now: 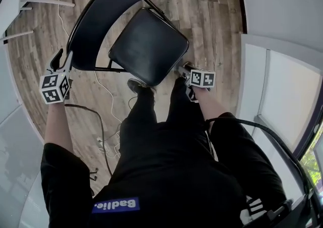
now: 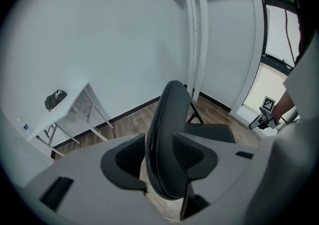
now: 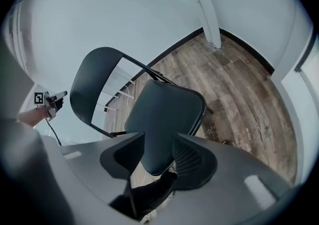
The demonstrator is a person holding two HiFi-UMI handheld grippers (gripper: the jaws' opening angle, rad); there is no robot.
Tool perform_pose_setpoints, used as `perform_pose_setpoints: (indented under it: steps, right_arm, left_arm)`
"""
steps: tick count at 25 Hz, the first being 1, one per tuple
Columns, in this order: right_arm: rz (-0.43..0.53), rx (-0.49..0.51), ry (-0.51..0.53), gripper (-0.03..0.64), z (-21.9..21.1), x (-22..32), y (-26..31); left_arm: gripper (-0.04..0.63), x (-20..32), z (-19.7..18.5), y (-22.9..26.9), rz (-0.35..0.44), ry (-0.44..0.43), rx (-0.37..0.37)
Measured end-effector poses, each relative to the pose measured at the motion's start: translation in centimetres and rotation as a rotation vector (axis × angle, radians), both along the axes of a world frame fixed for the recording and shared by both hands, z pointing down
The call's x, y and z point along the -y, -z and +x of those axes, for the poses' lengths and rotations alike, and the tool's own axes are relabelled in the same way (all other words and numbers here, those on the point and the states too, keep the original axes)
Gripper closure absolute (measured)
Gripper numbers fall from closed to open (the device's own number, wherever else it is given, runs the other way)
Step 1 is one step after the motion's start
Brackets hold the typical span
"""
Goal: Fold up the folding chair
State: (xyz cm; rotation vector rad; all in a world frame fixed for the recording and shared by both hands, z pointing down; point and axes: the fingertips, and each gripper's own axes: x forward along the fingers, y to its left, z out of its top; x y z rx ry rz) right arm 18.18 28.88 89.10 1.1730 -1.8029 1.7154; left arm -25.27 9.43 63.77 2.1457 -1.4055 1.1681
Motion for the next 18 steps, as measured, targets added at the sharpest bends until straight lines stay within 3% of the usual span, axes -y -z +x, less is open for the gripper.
perform_pose_setpoints:
  steps: [6,18]
  right_arm:
    - [-0.029,-0.026,-0.088,0.423,2.1,-1.1,-3.8]
    - [-0.057,0.057,-0.188,0.345,2.3,-0.6,-13.1]
  left_arm:
    - [0.411,0.9,0.9,-2.5,-0.035,-0.060,0.005]
    - [0.390,2.7,2.6,-5.9,-0.059,-0.150,0.038]
